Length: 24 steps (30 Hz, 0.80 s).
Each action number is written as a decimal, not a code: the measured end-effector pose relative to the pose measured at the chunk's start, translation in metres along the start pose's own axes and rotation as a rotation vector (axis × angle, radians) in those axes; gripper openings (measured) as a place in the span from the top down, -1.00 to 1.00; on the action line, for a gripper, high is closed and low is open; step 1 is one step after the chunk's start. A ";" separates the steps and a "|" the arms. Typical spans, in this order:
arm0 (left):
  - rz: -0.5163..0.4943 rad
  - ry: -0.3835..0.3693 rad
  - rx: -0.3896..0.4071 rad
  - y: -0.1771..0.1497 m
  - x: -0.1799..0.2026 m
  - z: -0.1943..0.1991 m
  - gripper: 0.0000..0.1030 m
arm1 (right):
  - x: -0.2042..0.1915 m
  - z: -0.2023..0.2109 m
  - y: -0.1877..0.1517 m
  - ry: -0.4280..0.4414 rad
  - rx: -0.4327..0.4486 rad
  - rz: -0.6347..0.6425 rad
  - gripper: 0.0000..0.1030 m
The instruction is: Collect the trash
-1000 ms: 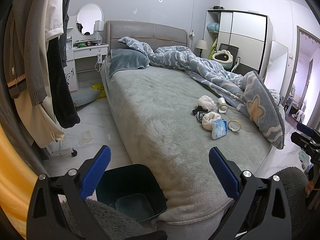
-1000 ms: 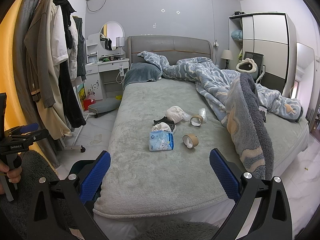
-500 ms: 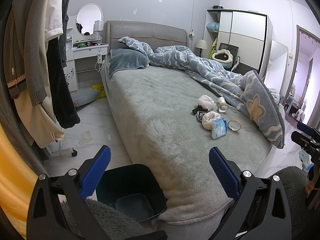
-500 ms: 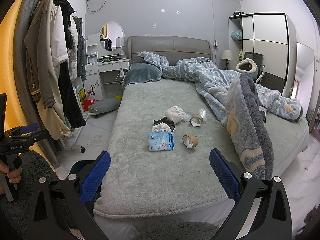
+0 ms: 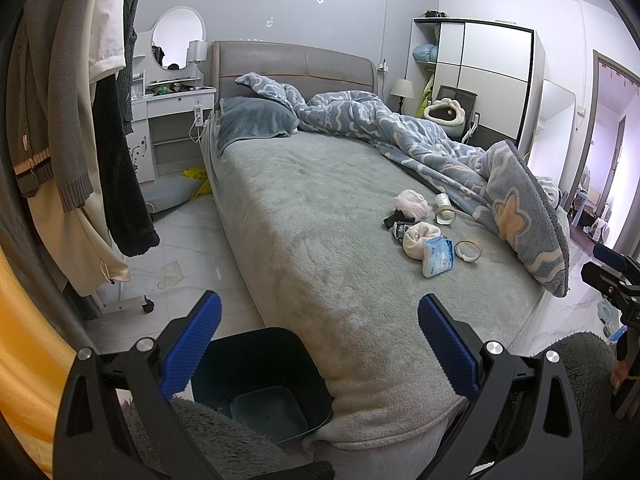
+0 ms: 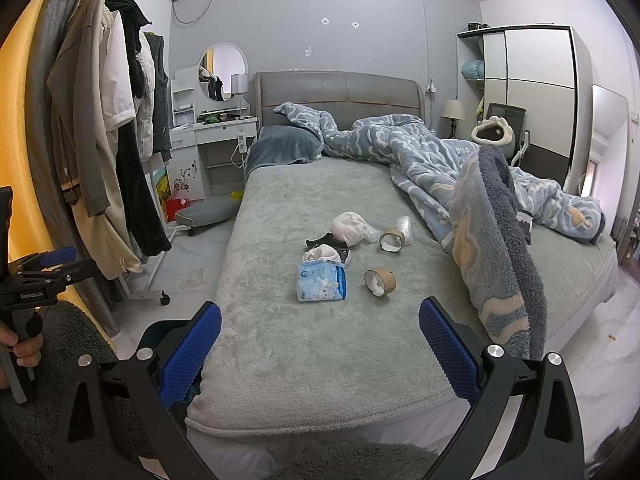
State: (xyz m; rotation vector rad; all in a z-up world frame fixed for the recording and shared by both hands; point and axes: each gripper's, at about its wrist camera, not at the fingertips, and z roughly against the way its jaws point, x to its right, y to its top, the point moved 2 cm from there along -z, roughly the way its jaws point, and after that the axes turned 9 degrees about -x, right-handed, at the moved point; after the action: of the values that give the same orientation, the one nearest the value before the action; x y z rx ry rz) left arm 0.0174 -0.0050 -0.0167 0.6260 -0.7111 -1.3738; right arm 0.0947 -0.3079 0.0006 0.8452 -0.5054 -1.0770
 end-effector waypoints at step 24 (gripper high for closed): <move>0.002 0.003 -0.018 -0.008 0.008 -0.010 -0.94 | 0.012 -0.018 0.006 -0.013 -0.054 -0.016 -0.94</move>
State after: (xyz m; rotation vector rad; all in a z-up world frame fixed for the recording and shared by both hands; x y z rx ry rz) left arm 0.0202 -0.0137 -0.0289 0.6123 -0.6963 -1.3756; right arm 0.1156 -0.3111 -0.0057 0.7969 -0.4792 -1.1066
